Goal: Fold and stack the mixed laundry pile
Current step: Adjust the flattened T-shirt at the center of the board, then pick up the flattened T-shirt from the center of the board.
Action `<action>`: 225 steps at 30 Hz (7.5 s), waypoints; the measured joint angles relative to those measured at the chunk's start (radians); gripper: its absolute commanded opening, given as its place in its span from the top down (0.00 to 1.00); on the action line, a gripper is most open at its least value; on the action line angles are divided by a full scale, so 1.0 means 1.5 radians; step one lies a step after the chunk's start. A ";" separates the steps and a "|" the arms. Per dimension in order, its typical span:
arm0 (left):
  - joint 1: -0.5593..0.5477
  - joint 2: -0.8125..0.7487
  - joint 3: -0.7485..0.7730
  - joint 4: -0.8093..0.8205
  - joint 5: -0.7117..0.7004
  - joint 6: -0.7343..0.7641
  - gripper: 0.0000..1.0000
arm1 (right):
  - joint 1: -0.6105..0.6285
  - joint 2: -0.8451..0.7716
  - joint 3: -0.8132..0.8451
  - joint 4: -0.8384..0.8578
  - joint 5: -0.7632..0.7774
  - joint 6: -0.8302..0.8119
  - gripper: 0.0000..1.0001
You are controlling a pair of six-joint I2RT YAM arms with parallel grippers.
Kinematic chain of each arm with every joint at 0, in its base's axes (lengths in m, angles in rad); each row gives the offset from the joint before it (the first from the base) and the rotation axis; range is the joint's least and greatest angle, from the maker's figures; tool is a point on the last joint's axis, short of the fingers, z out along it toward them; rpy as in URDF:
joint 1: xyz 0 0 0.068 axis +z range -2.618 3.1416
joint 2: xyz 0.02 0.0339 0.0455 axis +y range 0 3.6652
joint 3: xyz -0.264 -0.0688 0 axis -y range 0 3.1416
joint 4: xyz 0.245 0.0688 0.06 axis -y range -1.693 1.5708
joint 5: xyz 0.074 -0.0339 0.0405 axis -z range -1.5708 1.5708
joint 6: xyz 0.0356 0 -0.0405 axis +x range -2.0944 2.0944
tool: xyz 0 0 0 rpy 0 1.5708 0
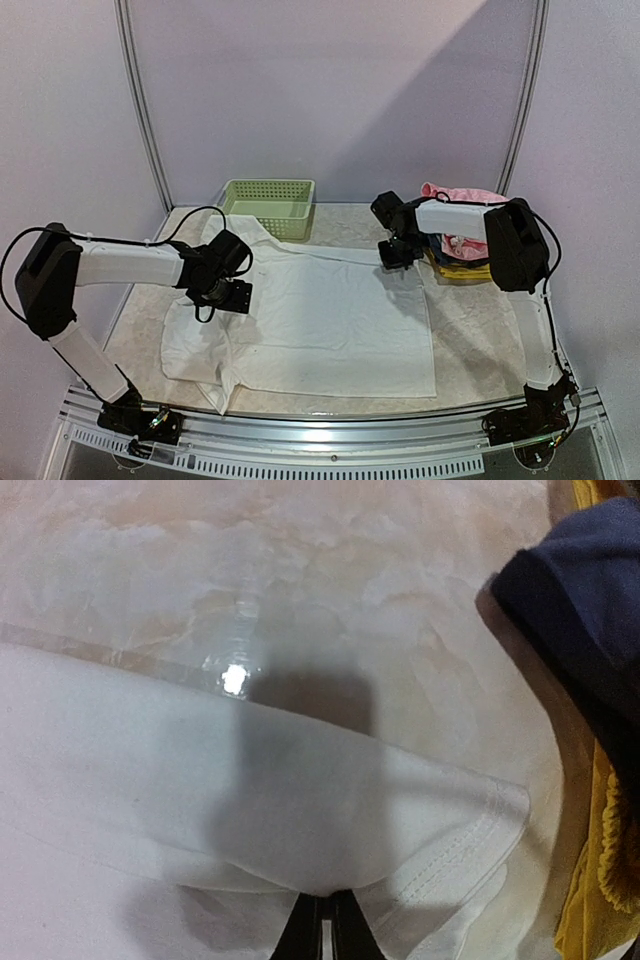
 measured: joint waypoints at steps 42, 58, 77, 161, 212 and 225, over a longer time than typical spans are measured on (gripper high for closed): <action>-0.018 -0.133 -0.075 -0.087 -0.099 -0.110 0.00 | -0.075 0.181 0.357 -0.020 -0.036 -0.024 0.55; -0.077 -0.224 -0.084 -0.286 -0.101 -0.187 0.12 | -0.039 0.038 0.203 0.087 -0.165 -0.050 0.44; -0.162 -0.234 -0.196 -0.326 -0.047 -0.296 0.39 | 0.061 -0.252 -0.272 0.330 -0.354 -0.029 0.39; 0.129 -0.202 -0.256 0.009 0.022 -0.161 0.51 | 0.090 -0.262 -0.389 0.381 -0.329 0.016 0.39; -0.041 -0.762 -0.279 -0.249 0.067 -0.285 1.00 | 0.109 -0.662 -0.676 0.053 -0.141 0.257 0.26; -0.043 -0.761 -0.286 -0.181 0.091 -0.206 1.00 | 0.254 -0.546 -0.669 -0.024 -0.175 0.360 0.33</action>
